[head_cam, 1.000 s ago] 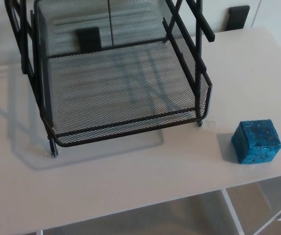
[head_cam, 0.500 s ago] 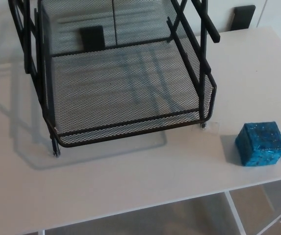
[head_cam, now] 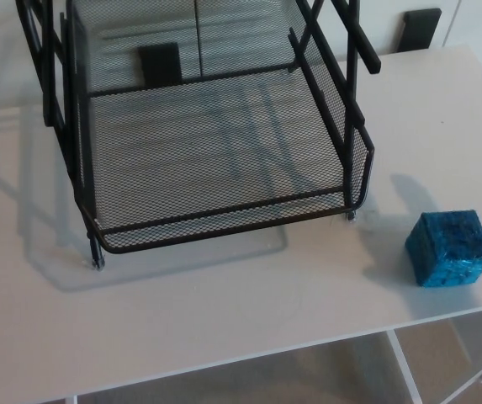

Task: The robot walks towards a desk on which a file tray is kept in the middle and a cube is kept to its right. The robot lifts the cube using its right hand and places it on the file tray.

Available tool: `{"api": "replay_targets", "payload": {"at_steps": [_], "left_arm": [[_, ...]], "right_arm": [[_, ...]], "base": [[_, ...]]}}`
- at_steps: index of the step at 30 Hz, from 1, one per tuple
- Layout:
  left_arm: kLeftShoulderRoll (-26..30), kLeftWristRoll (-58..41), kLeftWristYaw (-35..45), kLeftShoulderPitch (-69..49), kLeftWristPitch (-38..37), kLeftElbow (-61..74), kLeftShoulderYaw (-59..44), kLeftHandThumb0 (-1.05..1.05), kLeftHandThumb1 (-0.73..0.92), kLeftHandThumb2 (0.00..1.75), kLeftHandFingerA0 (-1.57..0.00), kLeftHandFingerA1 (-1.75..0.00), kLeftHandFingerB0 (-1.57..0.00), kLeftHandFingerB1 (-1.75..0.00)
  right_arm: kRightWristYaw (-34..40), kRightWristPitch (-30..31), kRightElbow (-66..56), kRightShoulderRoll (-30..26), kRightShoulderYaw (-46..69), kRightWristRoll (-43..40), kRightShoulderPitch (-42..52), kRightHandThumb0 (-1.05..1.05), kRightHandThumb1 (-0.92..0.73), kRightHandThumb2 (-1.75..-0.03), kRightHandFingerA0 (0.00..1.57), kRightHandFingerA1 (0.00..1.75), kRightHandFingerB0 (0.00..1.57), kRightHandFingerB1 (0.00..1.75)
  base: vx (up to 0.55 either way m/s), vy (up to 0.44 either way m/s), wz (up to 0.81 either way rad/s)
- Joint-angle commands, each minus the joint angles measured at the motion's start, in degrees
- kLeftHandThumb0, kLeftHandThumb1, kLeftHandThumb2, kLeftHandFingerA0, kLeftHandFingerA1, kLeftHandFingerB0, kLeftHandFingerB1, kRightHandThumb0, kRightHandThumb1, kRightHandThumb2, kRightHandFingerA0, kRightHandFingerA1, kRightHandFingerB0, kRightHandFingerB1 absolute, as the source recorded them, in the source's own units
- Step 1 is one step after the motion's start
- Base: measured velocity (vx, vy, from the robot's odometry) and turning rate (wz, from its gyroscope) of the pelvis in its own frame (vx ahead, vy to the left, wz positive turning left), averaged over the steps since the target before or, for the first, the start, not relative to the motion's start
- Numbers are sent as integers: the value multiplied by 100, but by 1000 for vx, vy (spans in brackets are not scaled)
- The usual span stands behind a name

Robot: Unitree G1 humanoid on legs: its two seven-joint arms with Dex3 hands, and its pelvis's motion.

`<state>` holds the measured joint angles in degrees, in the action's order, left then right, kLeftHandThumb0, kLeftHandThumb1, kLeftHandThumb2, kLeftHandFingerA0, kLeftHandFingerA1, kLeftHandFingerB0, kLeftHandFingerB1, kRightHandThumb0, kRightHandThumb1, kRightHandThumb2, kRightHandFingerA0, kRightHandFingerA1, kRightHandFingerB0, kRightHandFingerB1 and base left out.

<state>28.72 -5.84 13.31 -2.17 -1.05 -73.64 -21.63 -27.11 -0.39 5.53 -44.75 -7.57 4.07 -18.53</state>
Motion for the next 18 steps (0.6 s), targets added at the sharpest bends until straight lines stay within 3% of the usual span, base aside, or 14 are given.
{"api": "replay_targets", "payload": {"at_steps": [1, 2, 5, 6, 8, 11, 18], "left_arm": [[31, -165, -18, -34, -46, -46, -127, -74, 69, 160, -68, -119, -21, -93], [23, -167, -67, -19, -16, -57, -139, -74, 68, 159, -80, -125, -24, -95], [37, -146, -68, -8, 34, -29, -119, -69, 71, 160, -71, -119, -28, -96], [36, -198, 4, -20, 18, -12, -167, -77, 67, 160, -69, -121, -21, -96], [37, -143, -9, -38, -23, 6, -127, -77, 68, 160, -64, -118, -21, -95], [34, -83, -54, -4, -38, -28, -84, -75, 67, 160, -82, -126, -35, -100], [34, 22, -71, 24, -67, -28, 41, -75, 66, 160, -87, -127, -35, -99]], "right_arm": [[-938, 918, 251, -56, -1229, 1246, -503, -58, -51, -58, 5, 30, 15, 26], [-925, 844, 332, -47, -1304, 1264, -544, -58, -51, -59, 6, 31, 15, 26], [-827, 752, 458, -19, -1467, 1340, -621, -58, -51, -58, 7, 34, 16, 28], [-818, 761, 589, 26, -1652, 1522, -759, -60, -53, -56, 7, 38, 16, 28], [-825, 912, 663, 97, -1782, 1581, -839, -59, -51, -58, 7, 33, 18, 28], [-746, 829, 794, 91, -2002, 1833, -898, -59, -54, -59, 7, 32, 17, 28], [-572, 799, 827, 34, -2269, 2279, -769, -57, -55, -59, 7, 32, 16, 27]], "base": [[0, 0, 0], [0, 0, 0], [0, 0, 0], [0, 0, 0], [0, 0, 0], [0, 0, 0], [0, 0, 0]]}}
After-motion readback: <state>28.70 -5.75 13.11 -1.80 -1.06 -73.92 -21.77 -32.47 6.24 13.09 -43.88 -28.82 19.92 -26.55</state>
